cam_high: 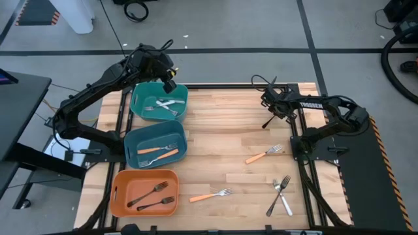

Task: Sort silverware by color (type)
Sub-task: Put the black fork into the orange bin

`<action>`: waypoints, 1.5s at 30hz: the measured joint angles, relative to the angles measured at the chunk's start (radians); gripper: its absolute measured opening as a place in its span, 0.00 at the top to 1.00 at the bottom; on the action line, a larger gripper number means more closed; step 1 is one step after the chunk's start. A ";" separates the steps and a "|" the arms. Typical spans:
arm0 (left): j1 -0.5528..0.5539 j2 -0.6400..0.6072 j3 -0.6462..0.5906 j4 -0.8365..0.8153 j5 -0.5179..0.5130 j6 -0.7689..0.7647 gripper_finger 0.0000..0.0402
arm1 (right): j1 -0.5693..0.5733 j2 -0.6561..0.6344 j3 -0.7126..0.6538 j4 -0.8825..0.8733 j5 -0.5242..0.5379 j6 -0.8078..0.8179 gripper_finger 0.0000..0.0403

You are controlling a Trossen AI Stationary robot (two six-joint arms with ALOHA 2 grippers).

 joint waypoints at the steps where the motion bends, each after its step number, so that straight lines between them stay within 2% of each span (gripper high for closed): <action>1: 0.000 0.000 0.000 -0.001 0.000 0.001 0.67 | 0.002 0.009 0.001 0.001 -0.001 0.001 0.76; 11: 0.000 0.000 0.000 -0.001 0.001 -0.001 0.67 | 0.016 -0.019 0.084 -0.024 -0.034 -0.077 0.76; 19: 0.000 0.000 0.000 -0.001 0.000 -0.001 0.67 | 0.016 -0.009 0.091 -0.117 -0.042 -0.045 0.76; 32: 0.000 0.000 0.000 0.020 0.000 0.025 0.67 | 0.017 0.153 0.102 0.017 -0.055 -0.072 0.76; 40: 0.000 0.000 0.000 0.020 0.000 0.017 0.67 | 0.013 0.021 0.087 -0.026 -0.074 -0.057 0.76; 45: 0.000 0.000 0.000 0.021 0.000 0.017 0.67 | -0.008 0.015 0.090 -0.036 -0.059 -0.055 0.76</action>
